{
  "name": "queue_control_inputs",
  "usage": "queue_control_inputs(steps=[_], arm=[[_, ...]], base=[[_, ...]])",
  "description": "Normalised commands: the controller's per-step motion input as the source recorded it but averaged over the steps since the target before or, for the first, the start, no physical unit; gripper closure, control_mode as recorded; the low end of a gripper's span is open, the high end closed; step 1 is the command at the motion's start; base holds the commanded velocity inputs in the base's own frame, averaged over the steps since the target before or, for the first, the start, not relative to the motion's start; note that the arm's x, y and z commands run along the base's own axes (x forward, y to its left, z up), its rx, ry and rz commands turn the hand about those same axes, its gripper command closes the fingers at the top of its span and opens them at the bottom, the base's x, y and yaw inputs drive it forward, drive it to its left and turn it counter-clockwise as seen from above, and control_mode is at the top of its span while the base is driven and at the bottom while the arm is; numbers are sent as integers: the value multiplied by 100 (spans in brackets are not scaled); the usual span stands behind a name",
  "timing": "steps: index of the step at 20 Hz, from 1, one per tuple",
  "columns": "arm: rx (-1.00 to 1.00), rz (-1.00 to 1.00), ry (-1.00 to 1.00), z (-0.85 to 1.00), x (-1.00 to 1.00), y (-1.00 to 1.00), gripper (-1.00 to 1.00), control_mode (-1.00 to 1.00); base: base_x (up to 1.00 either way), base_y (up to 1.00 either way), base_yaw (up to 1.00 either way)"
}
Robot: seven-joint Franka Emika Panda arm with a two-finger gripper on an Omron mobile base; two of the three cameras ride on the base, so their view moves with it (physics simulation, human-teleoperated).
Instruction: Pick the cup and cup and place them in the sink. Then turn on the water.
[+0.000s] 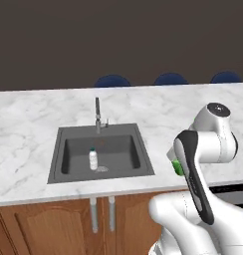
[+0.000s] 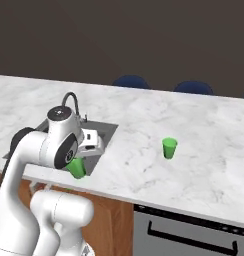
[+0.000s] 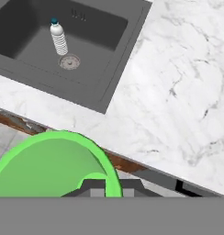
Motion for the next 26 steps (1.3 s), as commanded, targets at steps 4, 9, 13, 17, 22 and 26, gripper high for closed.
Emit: queue_control_inputs(steps=[4, 9, 13, 17, 22, 26], arm=[[0, 0, 0, 0, 0, 0, 100, 100], [0, 0, 0, 0, 0, 0, 100, 100], [0, 0, 0, 0, 0, 0, 100, 100], [0, 0, 0, 0, 0, 0, 100, 100], [0, 0, 0, 0, 0, 0, 100, 100], [0, 0, 0, 0, 0, 0, 100, 100]], base=[[74, 42, 0], [68, 56, 0], [51, 64, 0], [39, 76, 0], [45, 74, 0], [42, 58, -3]])
